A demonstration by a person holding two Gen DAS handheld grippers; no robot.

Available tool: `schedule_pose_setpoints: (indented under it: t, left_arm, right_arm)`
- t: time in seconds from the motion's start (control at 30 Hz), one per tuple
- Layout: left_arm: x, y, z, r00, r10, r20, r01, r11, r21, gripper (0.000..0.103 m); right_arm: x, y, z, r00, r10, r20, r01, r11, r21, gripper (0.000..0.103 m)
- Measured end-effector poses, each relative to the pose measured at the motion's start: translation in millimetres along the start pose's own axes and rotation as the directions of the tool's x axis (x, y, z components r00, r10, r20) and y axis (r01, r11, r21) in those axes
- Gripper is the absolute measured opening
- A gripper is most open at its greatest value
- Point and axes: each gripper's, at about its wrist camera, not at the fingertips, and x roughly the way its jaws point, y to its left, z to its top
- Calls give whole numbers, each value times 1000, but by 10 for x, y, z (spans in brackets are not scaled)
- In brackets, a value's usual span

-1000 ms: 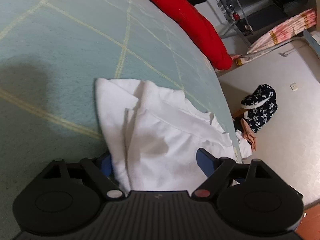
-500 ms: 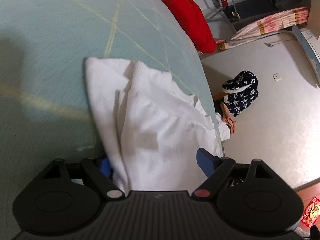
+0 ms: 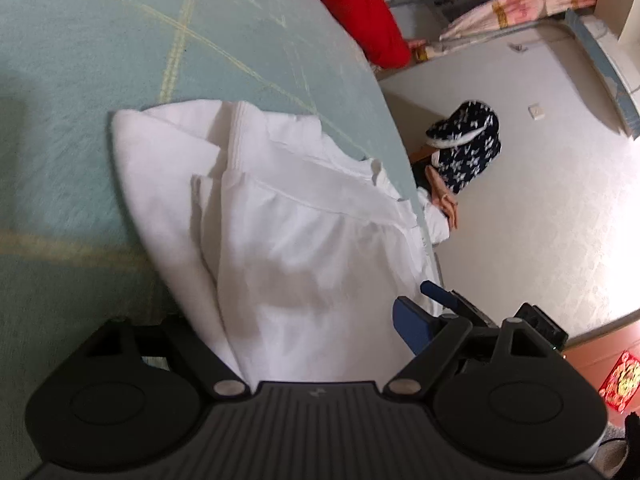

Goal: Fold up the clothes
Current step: 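Roll the left tool and move it to the garment's side edge, then close the left tool on the garment's side edge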

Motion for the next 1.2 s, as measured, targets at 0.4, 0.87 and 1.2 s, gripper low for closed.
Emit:
schedule_pose_setpoints:
  t: [0.4, 0.87, 1.2]
  left_arm:
    - [-87, 90, -114, 989, 145, 39, -145, 989, -4, 24]
    - [-70, -85, -160, 974, 213, 72, -216, 976, 38, 23]
    - [-93, -91, -181, 975, 205, 90, -209, 977, 49, 23]
  right_arm:
    - [-13, -43, -75, 1000, -8, -5, 8, 1000, 22, 103]
    - [217, 394, 205, 993, 117, 4, -117, 993, 12, 103]
    - [769, 427, 196, 998, 64, -21, -61, 988, 140, 103]
